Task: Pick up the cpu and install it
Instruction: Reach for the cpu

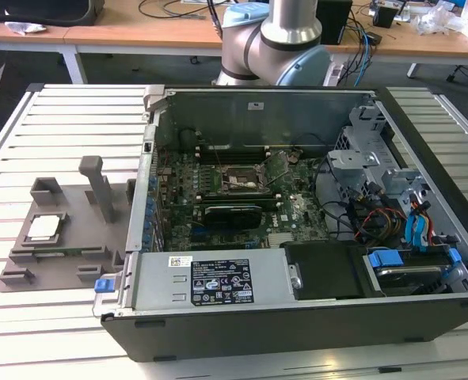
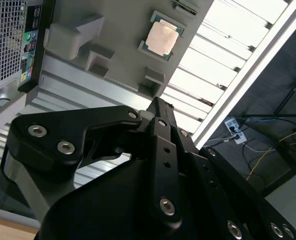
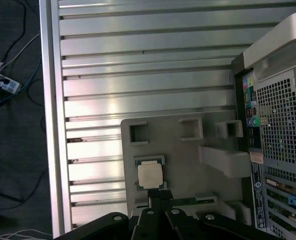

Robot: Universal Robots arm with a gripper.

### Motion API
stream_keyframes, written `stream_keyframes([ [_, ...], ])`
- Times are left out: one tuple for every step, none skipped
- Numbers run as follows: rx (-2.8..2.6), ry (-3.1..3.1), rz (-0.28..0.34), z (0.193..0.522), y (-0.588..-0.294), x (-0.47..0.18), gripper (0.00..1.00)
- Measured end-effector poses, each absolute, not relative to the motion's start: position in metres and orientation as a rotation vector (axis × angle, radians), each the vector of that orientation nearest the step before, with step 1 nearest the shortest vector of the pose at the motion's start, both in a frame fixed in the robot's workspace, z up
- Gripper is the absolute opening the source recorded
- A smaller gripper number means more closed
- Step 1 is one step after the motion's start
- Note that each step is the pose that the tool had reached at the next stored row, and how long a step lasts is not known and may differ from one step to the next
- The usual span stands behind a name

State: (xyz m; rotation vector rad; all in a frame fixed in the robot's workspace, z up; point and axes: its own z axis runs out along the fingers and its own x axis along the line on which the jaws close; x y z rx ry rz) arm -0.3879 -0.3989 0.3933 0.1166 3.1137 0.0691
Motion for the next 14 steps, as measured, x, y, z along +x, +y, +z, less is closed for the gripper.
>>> stream_keyframes([
  [0.117, 3.114, 0.069, 0.3933, -0.3989, -0.391, 0.11],
  [0.117, 3.114, 0.069, 0.3933, -0.3988, -0.3919, 0.11],
  [0.117, 3.114, 0.069, 0.3933, -0.3989, -0.3924, 0.11],
  [0.116, 3.114, 0.069, 0.3933, -0.3989, -0.3924, 0.11],
  [0.117, 3.114, 0.069, 0.3933, -0.3988, -0.3926, 0.11],
  [0.117, 3.114, 0.069, 0.3932, -0.3988, -0.3926, 0.11],
  [0.117, 3.114, 0.069, 0.3932, -0.3988, -0.3926, 0.11],
  [0.117, 3.114, 0.069, 0.3932, -0.3989, -0.3926, 0.11],
  [0.117, 3.114, 0.069, 0.3933, -0.3989, -0.3927, 0.11],
  [0.117, 3.114, 0.069, 0.3932, -0.3989, -0.3927, 0.11],
  [0.116, 3.114, 0.069, 0.3932, -0.3989, -0.3927, 0.11],
  [0.117, 3.114, 0.069, 0.3933, -0.3989, -0.3927, 0.11],
  [0.117, 3.114, 0.069, 0.3933, -0.3988, -0.3928, 0.11],
  [0.117, 3.114, 0.069, 0.3933, -0.3989, -0.3928, 0.11],
])
